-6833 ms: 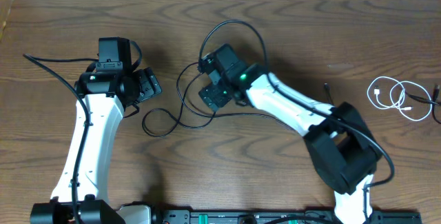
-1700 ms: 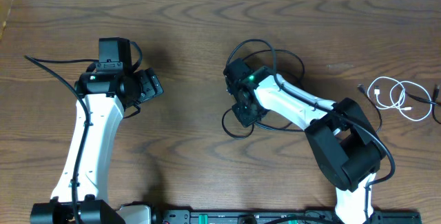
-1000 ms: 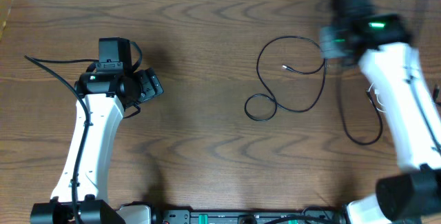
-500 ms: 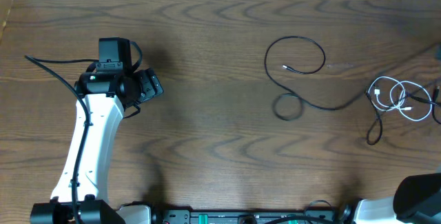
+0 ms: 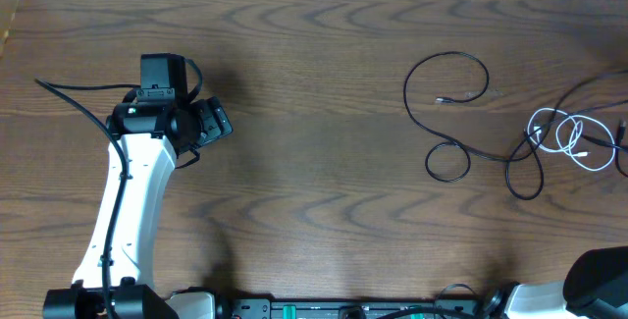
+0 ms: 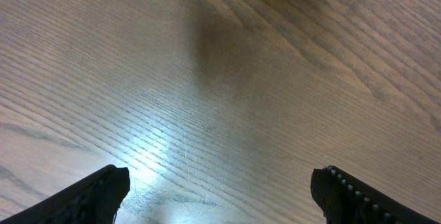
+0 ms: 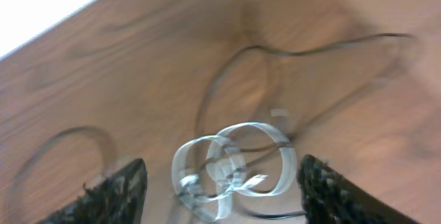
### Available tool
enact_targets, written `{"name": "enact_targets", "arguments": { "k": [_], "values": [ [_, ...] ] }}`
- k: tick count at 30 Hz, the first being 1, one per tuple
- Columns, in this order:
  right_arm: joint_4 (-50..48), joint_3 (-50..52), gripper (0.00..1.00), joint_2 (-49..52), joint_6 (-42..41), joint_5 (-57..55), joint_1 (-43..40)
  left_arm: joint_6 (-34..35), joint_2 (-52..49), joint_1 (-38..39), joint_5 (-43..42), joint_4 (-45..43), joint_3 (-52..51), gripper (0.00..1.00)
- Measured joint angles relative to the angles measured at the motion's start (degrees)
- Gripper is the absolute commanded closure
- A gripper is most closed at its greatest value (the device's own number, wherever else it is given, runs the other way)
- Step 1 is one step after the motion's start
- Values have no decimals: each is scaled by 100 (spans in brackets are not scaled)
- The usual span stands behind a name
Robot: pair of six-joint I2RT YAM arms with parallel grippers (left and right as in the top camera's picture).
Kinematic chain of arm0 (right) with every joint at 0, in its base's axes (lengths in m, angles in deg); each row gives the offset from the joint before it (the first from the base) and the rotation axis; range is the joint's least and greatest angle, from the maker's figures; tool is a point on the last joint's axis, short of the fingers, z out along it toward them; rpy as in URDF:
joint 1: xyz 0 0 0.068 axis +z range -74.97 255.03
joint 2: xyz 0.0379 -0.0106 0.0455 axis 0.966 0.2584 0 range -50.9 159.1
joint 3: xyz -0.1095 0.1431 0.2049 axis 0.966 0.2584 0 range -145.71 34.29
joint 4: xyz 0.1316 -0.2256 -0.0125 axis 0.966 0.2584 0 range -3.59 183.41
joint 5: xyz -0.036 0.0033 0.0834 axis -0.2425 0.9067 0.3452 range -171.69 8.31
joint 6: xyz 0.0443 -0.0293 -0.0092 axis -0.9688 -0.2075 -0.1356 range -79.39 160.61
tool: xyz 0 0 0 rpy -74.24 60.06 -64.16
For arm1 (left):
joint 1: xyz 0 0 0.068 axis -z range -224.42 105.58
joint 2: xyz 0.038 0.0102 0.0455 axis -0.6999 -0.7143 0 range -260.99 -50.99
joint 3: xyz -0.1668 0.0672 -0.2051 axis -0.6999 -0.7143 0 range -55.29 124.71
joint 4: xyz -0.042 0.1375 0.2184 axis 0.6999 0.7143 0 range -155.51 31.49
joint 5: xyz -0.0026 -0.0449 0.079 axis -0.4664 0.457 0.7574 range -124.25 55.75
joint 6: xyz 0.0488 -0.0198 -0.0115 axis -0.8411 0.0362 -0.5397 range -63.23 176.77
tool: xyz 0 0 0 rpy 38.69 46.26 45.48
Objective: Untangle cables
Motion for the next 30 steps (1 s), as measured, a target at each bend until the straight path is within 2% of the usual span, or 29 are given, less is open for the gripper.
{"name": "enact_targets", "arguments": {
  "k": [6,13,22,30],
  "values": [
    [855,9,20,0,669,1213,907,0,0,0,0,0,0,10],
    [1292,654,16,-2,1086,1307,1954,0,0,0,0,0,0,10],
    [173,2673,20,0,1209,1095,2629,0,0,0,-2,13,0,10],
    [-1270,3882,24,0,1217,608,2979,0,0,0,0,15,0,10]
  ]
}}
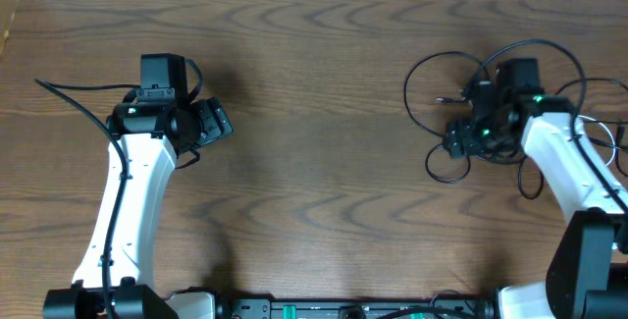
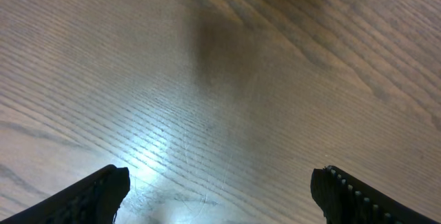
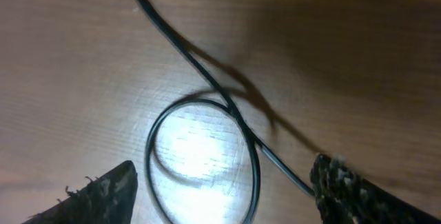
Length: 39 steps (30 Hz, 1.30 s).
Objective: Untangle cables
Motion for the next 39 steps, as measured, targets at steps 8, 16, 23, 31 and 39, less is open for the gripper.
{"name": "enact_targets", "arguments": {
  "k": [8,16,23,31,39],
  "values": [
    [-1095,645,39,0,-317,-297,192,0,0,0,0,4,0,10],
    [-1386,992,72,0,-629,-614,221,0,0,0,-2,24,0,10],
    [-1473,1025,99,0,-1106,-750,221,0,0,0,0,24,0,10],
    [-894,516,99,-44,-1250,-1309,46,0,0,0,-2,28,0,10],
    [208,-531,42,-348,-728,-179,-271,0,0,0,0,26,0,10]
  ]
}}
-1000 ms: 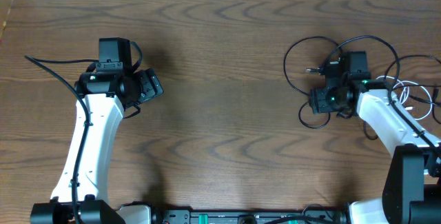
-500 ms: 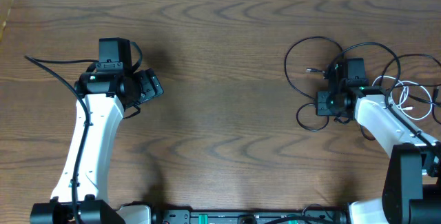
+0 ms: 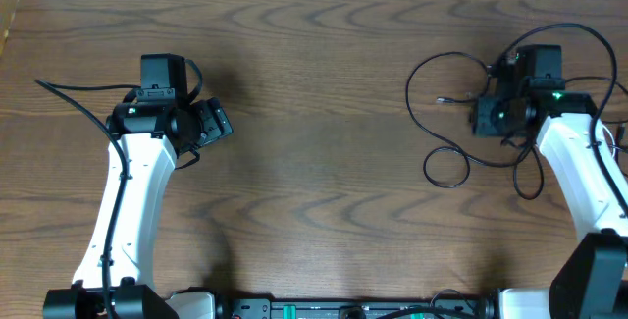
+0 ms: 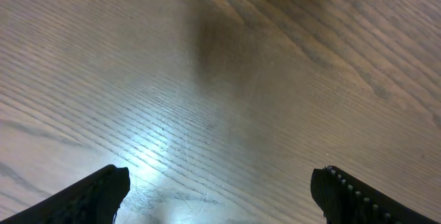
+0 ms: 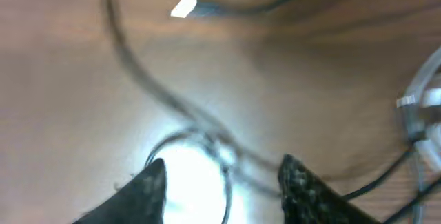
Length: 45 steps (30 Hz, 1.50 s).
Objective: Untangle cables
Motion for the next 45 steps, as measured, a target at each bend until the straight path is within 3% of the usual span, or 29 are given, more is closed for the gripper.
{"name": "enact_targets", "arguments": {
  "k": [4,6,14,16,33,36,41,45],
  "values": [
    [341,197,29,0,367,411,52,0,0,0,-2,2,0,10],
    [238,426,28,0,649,496,90,0,0,0,-2,0,0,10],
    [-1137,1325,34,17,1493,155,227,0,0,0,-2,2,0,10],
    [-1440,1453,32,20,1572,103,236,0,0,0,-2,4,0,10],
    [-2479,2286,32,22,2020,-120,330,0,0,0,-2,42,0,10],
    [-2481,2286,40,22,2046,-162,330,0,0,0,-2,42,2,10],
    [-2483,2291,68,22,2074,-203,330,0,0,0,-2,42,0,10],
    [-2474,2293,77,22,1974,-258,330,0,0,0,-2,42,0,10]
  ]
}}
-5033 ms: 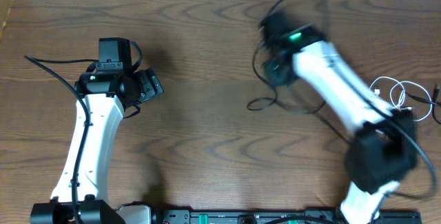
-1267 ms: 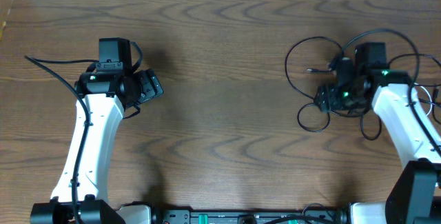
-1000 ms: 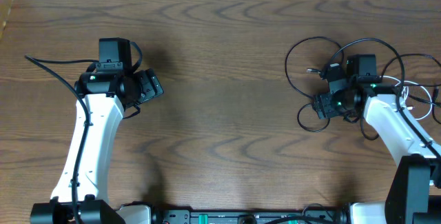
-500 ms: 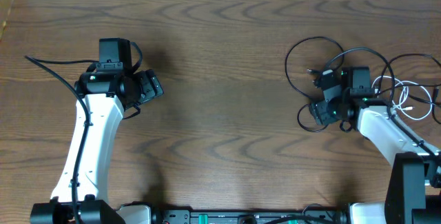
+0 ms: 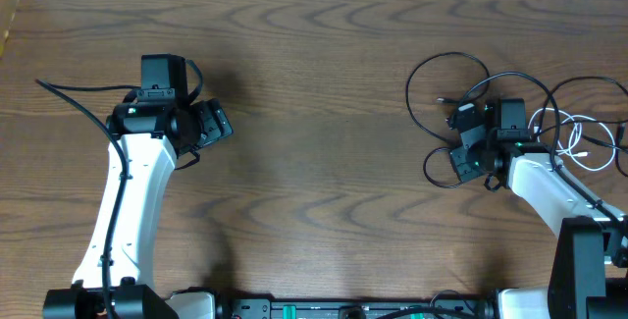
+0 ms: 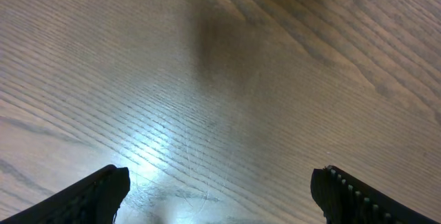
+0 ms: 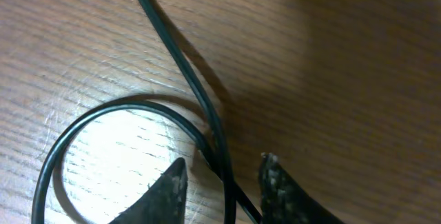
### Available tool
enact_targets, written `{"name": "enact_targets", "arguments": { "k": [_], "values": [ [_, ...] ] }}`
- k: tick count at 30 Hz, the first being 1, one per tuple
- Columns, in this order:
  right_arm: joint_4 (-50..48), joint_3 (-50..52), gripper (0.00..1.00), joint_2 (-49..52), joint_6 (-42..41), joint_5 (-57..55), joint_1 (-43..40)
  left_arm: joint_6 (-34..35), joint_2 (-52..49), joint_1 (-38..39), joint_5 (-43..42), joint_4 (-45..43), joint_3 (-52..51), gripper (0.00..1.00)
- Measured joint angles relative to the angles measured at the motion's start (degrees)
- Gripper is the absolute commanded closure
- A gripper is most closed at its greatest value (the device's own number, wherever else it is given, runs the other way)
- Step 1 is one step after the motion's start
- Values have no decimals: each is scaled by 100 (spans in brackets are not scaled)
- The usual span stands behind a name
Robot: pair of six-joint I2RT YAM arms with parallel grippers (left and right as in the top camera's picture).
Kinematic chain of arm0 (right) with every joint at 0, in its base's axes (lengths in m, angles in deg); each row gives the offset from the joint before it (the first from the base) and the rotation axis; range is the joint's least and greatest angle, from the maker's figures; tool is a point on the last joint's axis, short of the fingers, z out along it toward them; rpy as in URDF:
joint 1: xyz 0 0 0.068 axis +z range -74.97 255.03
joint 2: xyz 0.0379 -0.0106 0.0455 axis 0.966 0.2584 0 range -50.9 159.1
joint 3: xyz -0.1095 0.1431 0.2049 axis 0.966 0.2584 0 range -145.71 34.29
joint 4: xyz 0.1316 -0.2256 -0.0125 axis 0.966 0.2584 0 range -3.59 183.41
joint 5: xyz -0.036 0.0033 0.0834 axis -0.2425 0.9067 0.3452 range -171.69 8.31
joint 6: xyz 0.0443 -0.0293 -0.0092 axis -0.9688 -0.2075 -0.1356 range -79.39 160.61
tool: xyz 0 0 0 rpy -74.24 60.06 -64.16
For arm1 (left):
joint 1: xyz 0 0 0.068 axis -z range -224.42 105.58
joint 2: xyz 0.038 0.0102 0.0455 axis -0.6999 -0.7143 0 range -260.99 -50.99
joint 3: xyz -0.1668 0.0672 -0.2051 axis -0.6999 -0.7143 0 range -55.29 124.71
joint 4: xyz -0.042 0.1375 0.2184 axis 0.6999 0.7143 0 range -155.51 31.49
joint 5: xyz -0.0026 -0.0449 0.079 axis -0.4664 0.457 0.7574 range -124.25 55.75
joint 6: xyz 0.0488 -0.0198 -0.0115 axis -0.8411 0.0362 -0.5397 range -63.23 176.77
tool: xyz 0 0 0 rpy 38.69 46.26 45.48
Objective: Untangle cables
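Note:
A thin black cable (image 5: 408, 93) lies in loops on the right of the table, its small loop (image 5: 428, 168) nearest the front. A white cable (image 5: 546, 123) is tangled with it further right. My right gripper (image 5: 459, 162) is down at the small loop. In the right wrist view this gripper (image 7: 224, 182) has its fingers drawn close on either side of the black cable (image 7: 176, 58), where two strands cross. My left gripper (image 5: 214, 123) hangs over bare wood far to the left, and the left wrist view shows it (image 6: 220, 196) open with nothing between the fingers.
The brown wood table (image 5: 324, 83) runs to a white far edge at the top of the overhead view. The right arm's own black leads arch above the cables. The arm bases stand along the front edge.
My right gripper has moved from beside the large loop forward and down to the small loop. Its fingers are now closer together, with the black cable between them. The left arm has not moved.
At first my right arm was out of the overhead view, open, looking at the white coils from afar. Then it stood open low over the small black loop, then further back by the large loop. Now it is down at the small loop, fingers narrowed on the cable.

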Motion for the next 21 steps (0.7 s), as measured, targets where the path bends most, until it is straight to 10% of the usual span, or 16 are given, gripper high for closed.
{"name": "enact_targets", "arguments": {
  "k": [3,21],
  "values": [
    [20,2,98,0,-238,-179,0,0,0,0,0,0,0,9],
    [1338,-1447,99,-199,-1530,-787,-796,0,0,0,-2,2,0,10]
  ]
}}
